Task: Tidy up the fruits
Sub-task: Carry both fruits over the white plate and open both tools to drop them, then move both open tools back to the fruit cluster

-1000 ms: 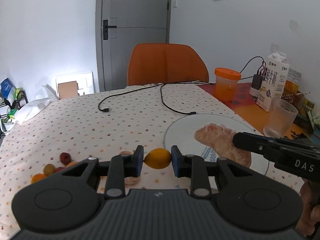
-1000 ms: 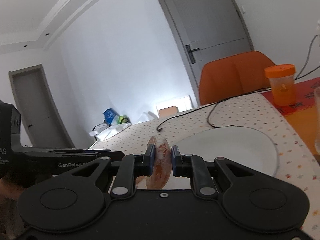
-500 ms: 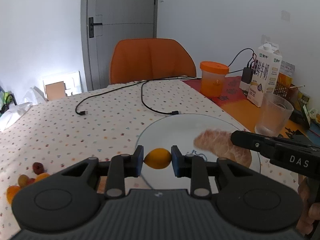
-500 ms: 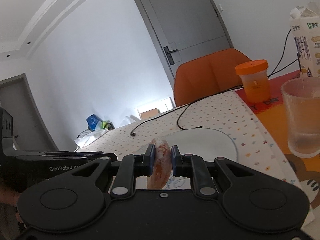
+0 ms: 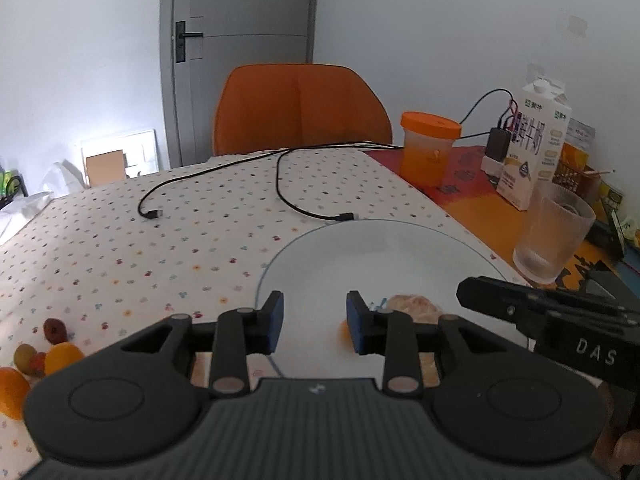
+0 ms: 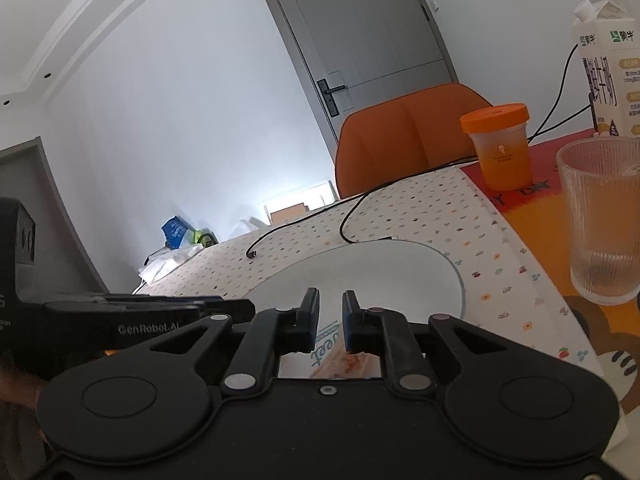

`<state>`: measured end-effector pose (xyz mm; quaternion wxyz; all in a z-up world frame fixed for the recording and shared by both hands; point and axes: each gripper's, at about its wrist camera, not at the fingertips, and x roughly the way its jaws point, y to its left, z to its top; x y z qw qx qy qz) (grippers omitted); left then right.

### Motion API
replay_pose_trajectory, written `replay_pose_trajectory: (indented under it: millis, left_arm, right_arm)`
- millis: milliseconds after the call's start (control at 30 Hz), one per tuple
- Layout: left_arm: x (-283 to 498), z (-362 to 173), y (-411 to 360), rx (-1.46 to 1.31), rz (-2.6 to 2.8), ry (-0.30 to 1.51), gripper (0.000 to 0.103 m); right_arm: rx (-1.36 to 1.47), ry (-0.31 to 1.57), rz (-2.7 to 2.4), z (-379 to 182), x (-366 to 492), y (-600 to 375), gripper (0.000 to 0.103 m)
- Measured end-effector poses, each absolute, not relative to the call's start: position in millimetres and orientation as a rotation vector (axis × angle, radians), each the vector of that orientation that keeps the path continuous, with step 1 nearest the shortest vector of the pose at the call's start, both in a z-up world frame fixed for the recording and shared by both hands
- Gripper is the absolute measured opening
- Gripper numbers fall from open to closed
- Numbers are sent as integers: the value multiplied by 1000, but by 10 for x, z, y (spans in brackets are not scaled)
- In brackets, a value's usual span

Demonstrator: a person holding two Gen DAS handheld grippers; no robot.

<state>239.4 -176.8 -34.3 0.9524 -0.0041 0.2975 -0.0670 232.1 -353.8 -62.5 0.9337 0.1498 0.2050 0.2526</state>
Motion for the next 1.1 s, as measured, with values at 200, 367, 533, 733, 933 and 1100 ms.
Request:
replay_pose_trajectory:
  millis: [200, 367, 533, 733, 933, 1100]
  left_arm:
    - [2272, -293, -1631, -25, -106, 601, 36]
    - [2138, -270, -1449, -35, -74, 596, 47]
    - [1984, -234, -1237, -52, -37, 581, 58]
    - [1801, -209, -1002, -103, -18, 559, 83]
    - [1667, -217, -792, -134, 29, 554, 92]
    - [1558, -222, -633, -150, 52, 545, 95]
  right_arm:
    - [305, 415, 518, -584, 2264, -3475, 33]
    - [304, 425, 502, -557, 2219, -3386, 44]
    - [299, 420, 508, -538, 2133, -3269, 58]
    - [297, 418, 487, -521, 2037, -3120, 79]
    - [291, 389, 501, -446, 1925, -3001, 100]
    - [253, 380, 509, -400, 1857, -2868, 103]
